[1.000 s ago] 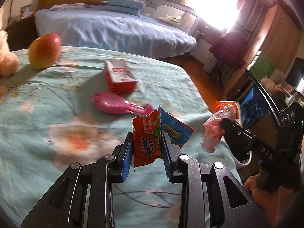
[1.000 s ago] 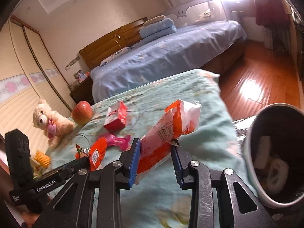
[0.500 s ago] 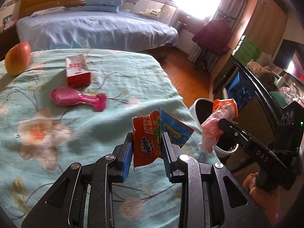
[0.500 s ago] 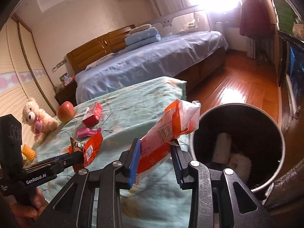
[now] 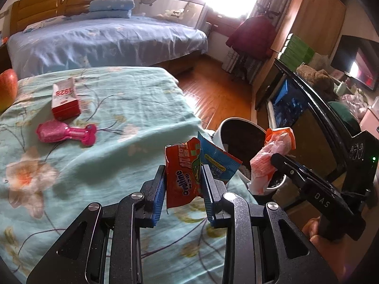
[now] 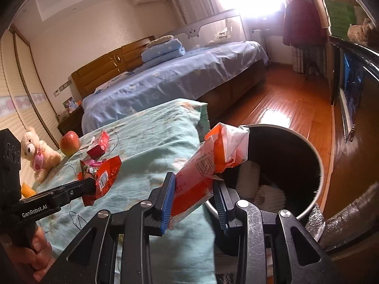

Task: Collect trash
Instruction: 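Carry the snack bag and orange-white wrapper over the trash bin with both tools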

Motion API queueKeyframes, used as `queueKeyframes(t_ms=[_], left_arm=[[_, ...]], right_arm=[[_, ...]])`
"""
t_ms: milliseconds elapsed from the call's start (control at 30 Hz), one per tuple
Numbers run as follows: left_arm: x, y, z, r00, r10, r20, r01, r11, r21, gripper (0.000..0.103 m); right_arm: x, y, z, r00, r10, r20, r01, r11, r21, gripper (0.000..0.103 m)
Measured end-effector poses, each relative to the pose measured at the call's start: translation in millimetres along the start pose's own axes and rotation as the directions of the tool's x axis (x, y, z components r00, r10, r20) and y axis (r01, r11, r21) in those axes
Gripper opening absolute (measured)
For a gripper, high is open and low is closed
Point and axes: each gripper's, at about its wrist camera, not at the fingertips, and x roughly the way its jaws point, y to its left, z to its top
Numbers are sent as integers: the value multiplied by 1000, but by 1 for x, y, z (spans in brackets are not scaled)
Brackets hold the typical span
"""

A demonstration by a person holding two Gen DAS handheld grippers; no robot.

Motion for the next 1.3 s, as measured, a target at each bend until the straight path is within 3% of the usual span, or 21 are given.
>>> queueKeyframes(t_ms=[567, 1300], left_arm=[[23, -47, 16, 999, -38, -18, 39, 996, 77, 27], [49, -65, 19, 997, -45, -60, 51, 994, 95, 27]], right_arm=[[-7, -27, 7, 998, -56, 21, 55, 998, 13, 33], [4, -55, 16, 995, -99, 11, 99, 995, 30, 33]])
